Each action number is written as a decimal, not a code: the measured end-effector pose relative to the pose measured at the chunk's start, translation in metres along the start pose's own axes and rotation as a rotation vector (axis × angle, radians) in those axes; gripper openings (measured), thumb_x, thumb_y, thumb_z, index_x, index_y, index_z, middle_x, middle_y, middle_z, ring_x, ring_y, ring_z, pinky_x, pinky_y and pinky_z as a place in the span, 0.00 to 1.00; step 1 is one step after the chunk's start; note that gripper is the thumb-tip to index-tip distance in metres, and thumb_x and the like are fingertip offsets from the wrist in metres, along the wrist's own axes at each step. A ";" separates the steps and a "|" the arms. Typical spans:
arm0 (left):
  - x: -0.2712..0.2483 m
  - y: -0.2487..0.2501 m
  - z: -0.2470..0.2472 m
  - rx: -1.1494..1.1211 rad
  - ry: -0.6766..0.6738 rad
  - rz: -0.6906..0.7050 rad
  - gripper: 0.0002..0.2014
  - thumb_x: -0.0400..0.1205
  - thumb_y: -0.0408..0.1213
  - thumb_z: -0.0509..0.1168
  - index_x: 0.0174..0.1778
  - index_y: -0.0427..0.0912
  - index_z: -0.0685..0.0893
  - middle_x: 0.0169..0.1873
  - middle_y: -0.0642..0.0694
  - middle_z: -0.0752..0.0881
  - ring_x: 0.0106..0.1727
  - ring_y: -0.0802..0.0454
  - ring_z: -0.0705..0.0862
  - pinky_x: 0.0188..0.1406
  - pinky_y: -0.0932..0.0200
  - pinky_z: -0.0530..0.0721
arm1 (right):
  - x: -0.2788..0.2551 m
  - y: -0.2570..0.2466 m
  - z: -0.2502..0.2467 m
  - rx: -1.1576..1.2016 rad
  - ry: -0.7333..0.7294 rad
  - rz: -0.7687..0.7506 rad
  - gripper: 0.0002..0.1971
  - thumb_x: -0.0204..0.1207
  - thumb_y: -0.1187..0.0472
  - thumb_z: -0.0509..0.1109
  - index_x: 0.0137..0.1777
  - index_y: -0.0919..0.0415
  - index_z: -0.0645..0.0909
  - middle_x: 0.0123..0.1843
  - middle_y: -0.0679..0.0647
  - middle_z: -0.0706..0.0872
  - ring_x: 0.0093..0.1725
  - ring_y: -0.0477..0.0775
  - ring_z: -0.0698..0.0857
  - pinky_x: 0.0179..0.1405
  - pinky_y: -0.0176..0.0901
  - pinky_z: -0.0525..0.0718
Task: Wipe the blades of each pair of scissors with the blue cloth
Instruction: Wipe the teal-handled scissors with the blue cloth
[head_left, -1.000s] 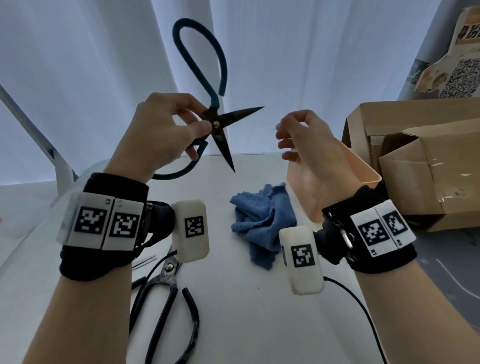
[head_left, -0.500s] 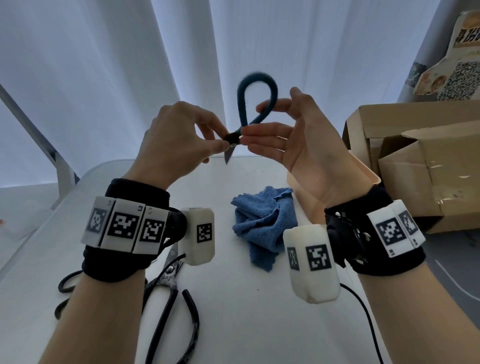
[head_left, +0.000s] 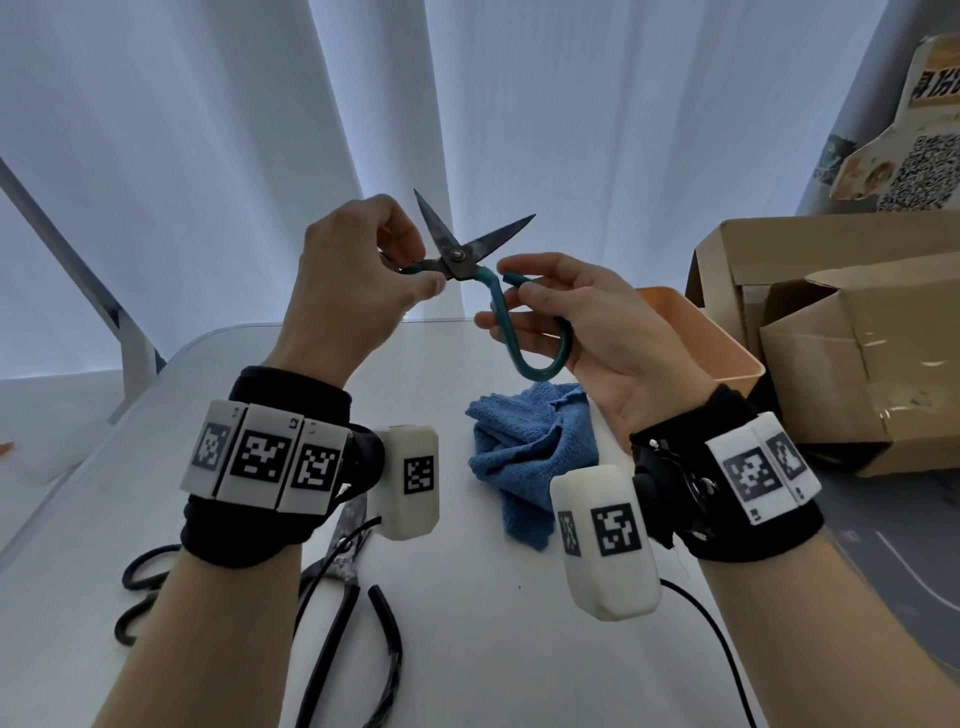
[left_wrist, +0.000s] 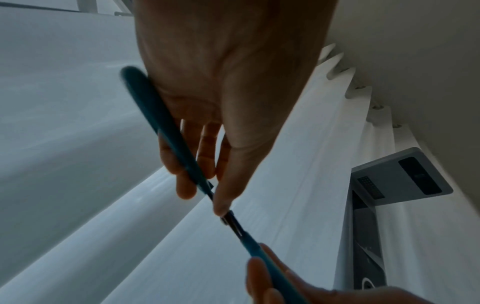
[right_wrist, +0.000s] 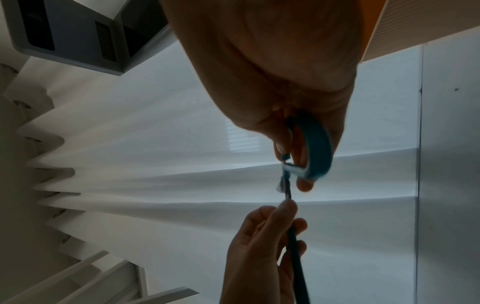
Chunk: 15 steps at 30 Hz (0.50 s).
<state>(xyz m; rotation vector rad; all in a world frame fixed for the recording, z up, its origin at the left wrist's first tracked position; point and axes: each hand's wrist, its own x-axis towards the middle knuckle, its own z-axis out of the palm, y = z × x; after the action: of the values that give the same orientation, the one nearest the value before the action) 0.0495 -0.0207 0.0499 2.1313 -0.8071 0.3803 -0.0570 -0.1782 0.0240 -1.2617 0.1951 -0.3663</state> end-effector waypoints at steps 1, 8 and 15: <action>0.000 0.001 0.000 -0.004 -0.008 -0.009 0.09 0.74 0.40 0.79 0.43 0.44 0.87 0.38 0.54 0.87 0.38 0.60 0.84 0.37 0.72 0.76 | 0.001 0.002 0.000 0.028 0.025 -0.007 0.13 0.87 0.75 0.58 0.64 0.71 0.81 0.48 0.65 0.88 0.47 0.65 0.93 0.46 0.46 0.92; -0.002 0.001 0.005 -0.038 -0.068 -0.093 0.17 0.84 0.49 0.68 0.33 0.45 0.92 0.25 0.49 0.87 0.28 0.58 0.82 0.39 0.62 0.80 | 0.004 0.002 -0.006 0.097 0.163 -0.057 0.11 0.88 0.72 0.58 0.60 0.68 0.82 0.49 0.65 0.87 0.48 0.62 0.92 0.54 0.51 0.92; -0.007 0.015 0.014 -0.234 -0.475 -0.281 0.19 0.89 0.55 0.54 0.54 0.45 0.83 0.39 0.46 0.94 0.34 0.51 0.92 0.35 0.62 0.87 | 0.007 0.006 -0.003 0.040 0.168 -0.144 0.11 0.89 0.67 0.58 0.62 0.62 0.81 0.50 0.56 0.91 0.52 0.53 0.92 0.61 0.49 0.88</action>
<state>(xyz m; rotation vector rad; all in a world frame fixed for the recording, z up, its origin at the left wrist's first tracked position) 0.0345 -0.0359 0.0465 2.0951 -0.7493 -0.3649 -0.0505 -0.1819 0.0173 -1.2088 0.2394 -0.5982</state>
